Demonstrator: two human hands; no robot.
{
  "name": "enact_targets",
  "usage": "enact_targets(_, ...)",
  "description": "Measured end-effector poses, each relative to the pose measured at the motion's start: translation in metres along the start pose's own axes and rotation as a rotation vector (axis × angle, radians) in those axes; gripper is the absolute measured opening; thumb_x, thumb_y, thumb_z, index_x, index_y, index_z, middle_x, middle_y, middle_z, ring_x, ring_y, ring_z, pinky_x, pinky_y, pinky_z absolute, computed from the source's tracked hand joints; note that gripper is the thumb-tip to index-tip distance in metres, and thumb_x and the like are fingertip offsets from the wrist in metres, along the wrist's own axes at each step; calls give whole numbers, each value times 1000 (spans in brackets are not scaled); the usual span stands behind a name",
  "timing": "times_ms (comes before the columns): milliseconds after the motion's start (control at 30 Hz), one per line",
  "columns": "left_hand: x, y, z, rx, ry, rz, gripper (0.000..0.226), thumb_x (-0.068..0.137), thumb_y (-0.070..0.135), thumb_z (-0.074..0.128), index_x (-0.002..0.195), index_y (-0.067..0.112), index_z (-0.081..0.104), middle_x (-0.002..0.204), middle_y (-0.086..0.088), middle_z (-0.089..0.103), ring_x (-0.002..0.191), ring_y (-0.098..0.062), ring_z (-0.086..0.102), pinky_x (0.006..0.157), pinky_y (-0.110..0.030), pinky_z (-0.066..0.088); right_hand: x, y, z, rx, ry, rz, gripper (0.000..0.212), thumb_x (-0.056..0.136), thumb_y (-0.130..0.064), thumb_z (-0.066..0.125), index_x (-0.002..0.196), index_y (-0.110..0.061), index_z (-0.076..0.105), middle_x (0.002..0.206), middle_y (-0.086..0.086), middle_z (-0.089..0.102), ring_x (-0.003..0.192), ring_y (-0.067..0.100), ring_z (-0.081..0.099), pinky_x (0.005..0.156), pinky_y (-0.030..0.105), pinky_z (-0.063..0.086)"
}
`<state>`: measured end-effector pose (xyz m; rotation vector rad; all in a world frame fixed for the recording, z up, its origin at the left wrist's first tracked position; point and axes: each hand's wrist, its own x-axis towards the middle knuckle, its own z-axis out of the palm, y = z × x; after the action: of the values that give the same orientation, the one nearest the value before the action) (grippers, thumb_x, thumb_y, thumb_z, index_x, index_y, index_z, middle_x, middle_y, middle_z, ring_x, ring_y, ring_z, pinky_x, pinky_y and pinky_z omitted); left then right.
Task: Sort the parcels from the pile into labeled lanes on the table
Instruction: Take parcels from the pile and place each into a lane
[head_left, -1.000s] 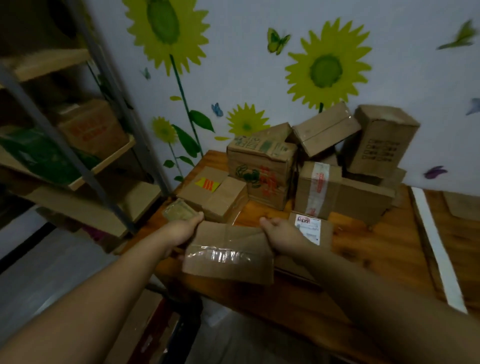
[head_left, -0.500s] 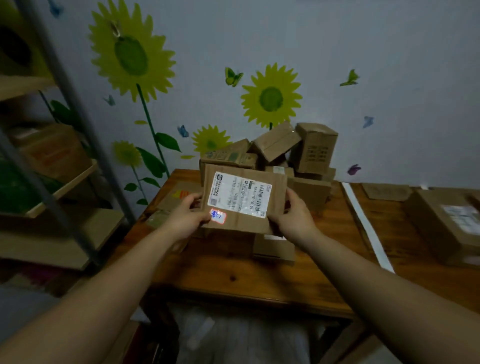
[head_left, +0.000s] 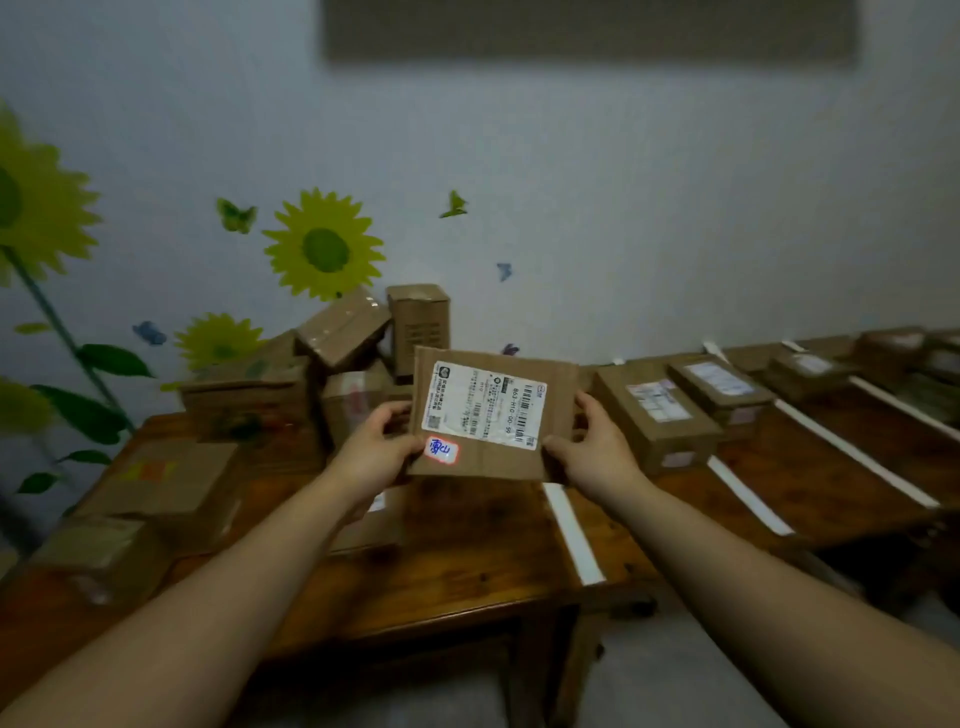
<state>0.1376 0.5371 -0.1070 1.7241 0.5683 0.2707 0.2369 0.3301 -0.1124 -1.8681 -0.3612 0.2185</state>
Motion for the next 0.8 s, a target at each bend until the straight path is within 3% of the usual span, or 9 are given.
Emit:
enact_targets(100,7,6,52,44,-66,-3,47,86,14,65,129,21,48,115,0,62,100,-19,62,82,-39,55,-4,17,-50,-34,1,39,75,86,-8,67,148,-26,29,140,2,49,129,23,48,102,49,46)
enact_targets(200,13,19,135,28,-113,6,48,89,10,61,133,18,47,118,-6,62,95,-21,63,69,-31,54,-11,41,-123,-25,32,44,76,85,-9,68,148,-28,29,141,0,49,124,17,49,103,47,46)
enact_targets(300,12,31,193,22,-141,-3,44,92,8,56,134,15,47,98,1,62,81,-14,63,60,-24,52,-13,61,-173,-35,38,46,80,85,-10,69,149,-27,25,134,-6,48,107,4,48,95,30,44)
enact_targets(400,19,34,222,55,-184,-22,37,93,11,55,130,15,50,91,3,62,76,-12,64,52,-21,53,-4,78,-200,-68,111,62,90,78,-26,77,149,-32,22,149,-2,35,131,16,42,103,37,41)
enact_targets(467,28,36,232,93,-186,-28,31,94,14,55,125,17,53,91,2,64,78,-14,66,55,-22,53,6,89,-209,-79,140,93,93,76,-32,78,150,-32,21,151,-2,29,135,21,37,107,46,40)
enact_targets(567,51,33,240,99,-144,-20,30,92,15,57,122,16,57,100,-5,67,84,-17,67,68,-30,56,27,104,-212,-97,137,150,56,82,-26,73,129,-26,43,123,-5,51,120,21,53,97,46,50)
enact_targets(633,71,32,243,62,-100,-7,36,90,15,60,126,13,56,113,-9,65,93,-20,65,77,-33,56,45,112,-210,-115,153,192,36,85,-27,70,113,-23,48,108,-7,57,106,19,59,91,45,53)
enact_targets(733,106,29,248,-78,-8,-73,64,85,5,65,142,14,37,130,-8,53,111,-27,59,89,-38,52,77,121,-199,-151,136,222,29,89,-34,64,112,-22,51,109,-2,59,101,18,59,90,43,52)
enact_targets(800,132,26,251,-192,24,-122,69,82,0,66,142,11,34,131,-11,54,113,-29,58,88,-39,51,100,122,-187,-184,98,229,26,92,-35,59,114,-22,51,110,-3,58,101,16,57,87,36,51)
